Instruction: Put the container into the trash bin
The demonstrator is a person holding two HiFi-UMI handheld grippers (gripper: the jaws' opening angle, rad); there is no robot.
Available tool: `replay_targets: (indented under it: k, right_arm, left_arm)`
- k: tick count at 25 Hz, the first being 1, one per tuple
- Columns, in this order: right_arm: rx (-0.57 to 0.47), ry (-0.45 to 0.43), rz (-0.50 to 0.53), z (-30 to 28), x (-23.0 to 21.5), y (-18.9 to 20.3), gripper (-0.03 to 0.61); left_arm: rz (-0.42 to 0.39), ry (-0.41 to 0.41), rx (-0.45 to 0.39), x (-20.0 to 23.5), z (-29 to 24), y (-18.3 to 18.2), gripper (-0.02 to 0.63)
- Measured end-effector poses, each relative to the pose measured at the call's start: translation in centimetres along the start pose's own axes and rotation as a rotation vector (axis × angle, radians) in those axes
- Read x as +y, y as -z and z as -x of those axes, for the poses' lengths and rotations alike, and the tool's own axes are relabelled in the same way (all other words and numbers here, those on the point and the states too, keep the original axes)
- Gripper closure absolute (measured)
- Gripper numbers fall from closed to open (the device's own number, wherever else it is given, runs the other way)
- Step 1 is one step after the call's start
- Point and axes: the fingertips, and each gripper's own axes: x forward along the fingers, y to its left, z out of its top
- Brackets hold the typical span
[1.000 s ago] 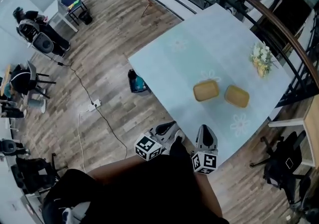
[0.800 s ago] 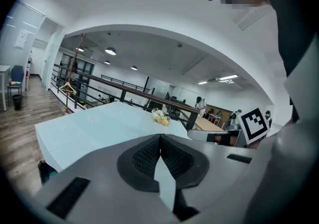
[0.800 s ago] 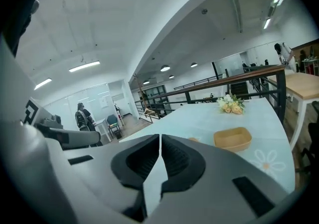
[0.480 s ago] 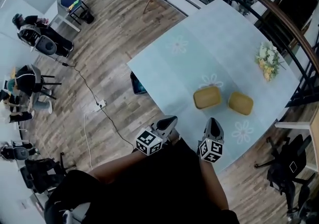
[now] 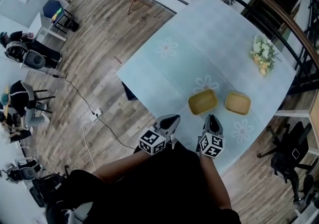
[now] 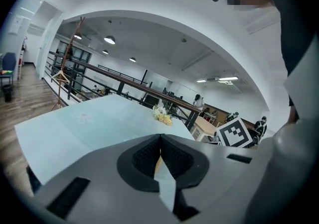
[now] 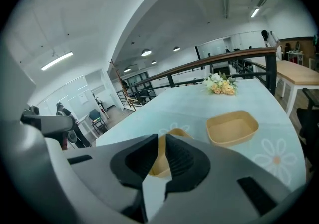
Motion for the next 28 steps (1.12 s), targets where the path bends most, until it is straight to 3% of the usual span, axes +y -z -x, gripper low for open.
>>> replay_targets:
  k: [4,9,19,26,28]
  right_arm:
    - [0.036,0.08,-0.045,-2.2,0.0,0.5,0.529]
    - [0.129,0.184,-0.156,-4.4,-2.0,4.1,0.477]
    - [0.202,0.387,-0.484,-8.2,-5.3,8.8,0.471]
    - [0.253,0.436,-0.51,-10.3,-5.2,10.5,0.474]
    - [0.269,0.444,-0.513,-10.4,-5.7,10.7,0.502]
  left_arm:
    - [0.01,0.073,0.04,2.0,-2.3,-0.1,0.6]
    - [0.011,0.194,0.095,2.9,-5.4,-0.4,0.6]
    - [0.007,0.31,0.179,7.5,-7.9,-1.0,0.598]
    - [-0.002,0.336,0.197,8.9,-6.9,-0.4,0.598]
    - [-0.003,0.336,0.198,8.8,-6.9,-0.4,0.6]
